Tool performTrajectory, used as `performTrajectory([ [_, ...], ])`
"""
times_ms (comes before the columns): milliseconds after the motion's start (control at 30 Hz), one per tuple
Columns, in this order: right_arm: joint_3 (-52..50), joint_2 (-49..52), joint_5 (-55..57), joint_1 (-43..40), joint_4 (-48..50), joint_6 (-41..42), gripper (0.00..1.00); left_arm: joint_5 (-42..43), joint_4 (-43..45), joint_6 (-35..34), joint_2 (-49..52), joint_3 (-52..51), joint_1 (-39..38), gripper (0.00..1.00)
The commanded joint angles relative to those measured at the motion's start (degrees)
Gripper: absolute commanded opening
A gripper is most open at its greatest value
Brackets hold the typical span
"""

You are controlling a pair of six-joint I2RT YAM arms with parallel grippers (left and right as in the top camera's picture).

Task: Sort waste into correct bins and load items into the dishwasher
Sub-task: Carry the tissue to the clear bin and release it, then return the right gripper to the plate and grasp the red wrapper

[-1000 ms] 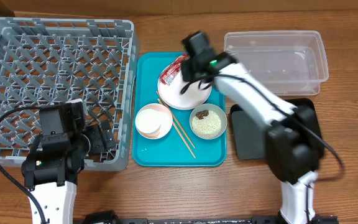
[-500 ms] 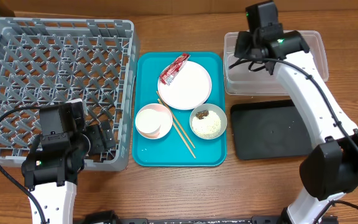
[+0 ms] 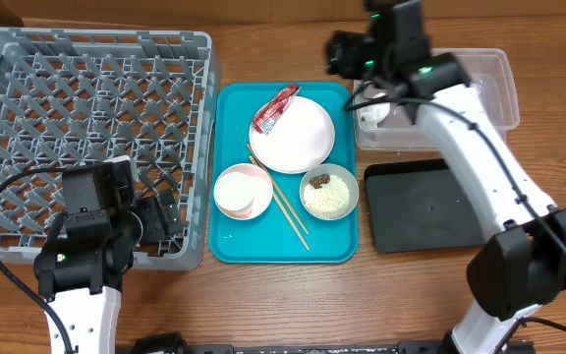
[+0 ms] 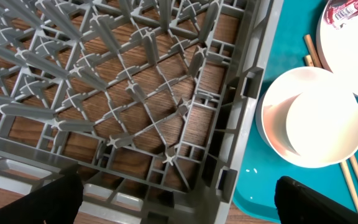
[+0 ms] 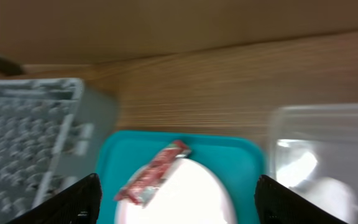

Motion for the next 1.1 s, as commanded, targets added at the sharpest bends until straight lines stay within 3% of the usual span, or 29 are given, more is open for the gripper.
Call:
performTrajectory([
  [0,0.0,2.5,2.1,4.5,2.0,0.3,0.81,-0.2,0.1,-0.4,0.4,1.3,0.2,1.00],
  [400,0.0,14.9,8.9,11.9,11.0,6.4,0.81,-0.1,-0.4,-0.4,0.4,1.3,0.2,1.00],
  [700,0.0,21.7,8.2,12.3,13.6,15.1,0.76,-0.1,-0.8,-0.4,0.4,1.3,0.2,1.00],
  [900,0.0,24.3,5.5,12.7,13.6,15.0,0.75,-0.1,-1.0,-0.4,0.4,1.3,0.2,1.00],
  [1067,0.0,24.5,5.5,12.9,13.5,15.0,0.65,-0.2,-1.0,-0.4,0.4,1.3,0.2,1.00],
])
